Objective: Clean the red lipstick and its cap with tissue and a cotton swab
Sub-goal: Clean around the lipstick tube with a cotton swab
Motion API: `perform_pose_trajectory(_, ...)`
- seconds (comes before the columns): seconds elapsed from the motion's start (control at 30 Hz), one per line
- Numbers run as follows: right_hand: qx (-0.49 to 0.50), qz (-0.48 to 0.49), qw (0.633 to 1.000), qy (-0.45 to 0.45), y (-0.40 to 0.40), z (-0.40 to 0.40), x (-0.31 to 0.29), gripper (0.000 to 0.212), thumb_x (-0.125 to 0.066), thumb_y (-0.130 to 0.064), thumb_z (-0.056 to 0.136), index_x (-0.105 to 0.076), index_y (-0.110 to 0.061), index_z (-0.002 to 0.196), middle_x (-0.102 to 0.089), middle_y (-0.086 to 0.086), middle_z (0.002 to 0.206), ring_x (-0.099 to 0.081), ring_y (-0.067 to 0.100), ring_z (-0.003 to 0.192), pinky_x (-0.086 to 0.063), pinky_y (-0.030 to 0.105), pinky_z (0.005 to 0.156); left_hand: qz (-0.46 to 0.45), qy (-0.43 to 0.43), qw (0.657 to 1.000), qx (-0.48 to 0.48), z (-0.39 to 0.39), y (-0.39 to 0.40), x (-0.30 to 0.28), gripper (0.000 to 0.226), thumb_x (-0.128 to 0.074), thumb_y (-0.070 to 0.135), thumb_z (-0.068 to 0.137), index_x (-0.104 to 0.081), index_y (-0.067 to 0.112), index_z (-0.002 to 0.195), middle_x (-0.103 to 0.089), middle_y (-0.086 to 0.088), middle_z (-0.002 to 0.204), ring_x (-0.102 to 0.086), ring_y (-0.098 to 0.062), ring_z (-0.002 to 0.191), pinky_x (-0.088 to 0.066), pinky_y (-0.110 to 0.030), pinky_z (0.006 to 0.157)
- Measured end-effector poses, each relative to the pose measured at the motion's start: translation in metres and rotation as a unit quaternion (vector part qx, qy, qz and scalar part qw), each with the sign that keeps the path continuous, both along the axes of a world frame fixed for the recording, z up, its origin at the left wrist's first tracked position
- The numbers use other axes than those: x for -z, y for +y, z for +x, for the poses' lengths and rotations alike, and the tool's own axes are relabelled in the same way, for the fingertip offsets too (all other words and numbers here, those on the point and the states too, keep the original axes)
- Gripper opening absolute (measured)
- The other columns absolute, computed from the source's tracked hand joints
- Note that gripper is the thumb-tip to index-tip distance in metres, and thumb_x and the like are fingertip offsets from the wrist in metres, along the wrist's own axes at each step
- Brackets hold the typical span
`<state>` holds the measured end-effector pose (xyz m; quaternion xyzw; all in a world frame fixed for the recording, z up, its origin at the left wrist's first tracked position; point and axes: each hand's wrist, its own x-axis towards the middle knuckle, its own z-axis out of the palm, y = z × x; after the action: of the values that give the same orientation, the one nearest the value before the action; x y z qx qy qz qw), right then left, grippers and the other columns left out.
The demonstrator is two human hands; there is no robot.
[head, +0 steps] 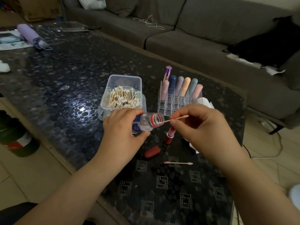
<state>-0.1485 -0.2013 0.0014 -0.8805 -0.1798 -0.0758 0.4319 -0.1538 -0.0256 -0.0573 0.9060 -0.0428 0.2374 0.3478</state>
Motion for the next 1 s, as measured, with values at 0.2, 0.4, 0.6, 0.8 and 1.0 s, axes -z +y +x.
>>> perform_pose_trajectory(0.2,-0.037,-0.140,0.983,-0.114,-0.002,0.003,0.010,0.015,-0.065,-0.010,0.082,-0.073,-0.016,0.092,-0.060,-0.002,0.079,-0.054,0.008,0.072,-0.041,0.010,0.072,0.016,-0.013,1.000,0.002,-0.001,0.002,0.004,0.051,-0.081,0.019,0.060,-0.063,0.021,0.107,-0.061,0.000,0.101,-0.045,-0.017,0.101,-0.031,-0.037,0.090)
perform_pose_trajectory(0.4,-0.041,-0.186,0.973,-0.132,-0.001,0.003,0.013,0.023,-0.054,-0.017,0.081,-0.073,-0.014,0.094,-0.059,-0.002,0.085,-0.053,0.008,0.076,-0.037,0.007,0.069,0.047,-0.021,0.999,0.011,-0.003,0.003,0.003,0.054,-0.082,0.017,0.059,-0.063,0.021,0.109,-0.060,-0.001,0.102,-0.041,-0.013,0.101,-0.025,-0.035,0.090)
perform_pose_trajectory(0.6,-0.040,-0.203,0.967,-0.151,0.000,0.004,0.016,0.021,-0.055,-0.013,0.080,-0.073,-0.011,0.091,-0.061,0.006,0.082,-0.059,0.021,0.075,-0.045,0.024,0.066,0.057,-0.026,0.998,0.013,-0.004,0.005,0.002,0.054,-0.082,0.017,0.058,-0.063,0.020,0.108,-0.061,-0.002,0.102,-0.039,-0.014,0.101,-0.023,-0.035,0.088)
perform_pose_trajectory(0.8,-0.022,-0.143,0.977,-0.156,0.001,0.005,0.019,0.019,-0.057,-0.013,0.082,-0.072,-0.013,0.094,-0.059,0.000,0.084,-0.055,0.005,0.074,-0.043,0.011,0.072,0.029,-0.015,0.999,-0.005,-0.002,0.004,0.002,0.047,-0.074,0.030,0.059,-0.063,0.020,0.103,-0.063,-0.001,0.099,-0.052,-0.021,0.098,-0.037,-0.040,0.088)
perform_pose_trajectory(1.0,0.051,-0.078,0.990,-0.108,-0.003,0.002,0.013,0.010,-0.067,-0.009,0.081,-0.072,-0.017,0.086,-0.063,-0.010,0.072,-0.053,-0.013,0.067,-0.039,0.001,0.064,-0.112,0.109,0.988,0.005,0.001,0.000,0.008,0.036,-0.077,0.028,0.065,-0.061,0.023,0.096,-0.067,0.006,0.093,-0.061,-0.010,0.083,-0.048,-0.027,0.074)
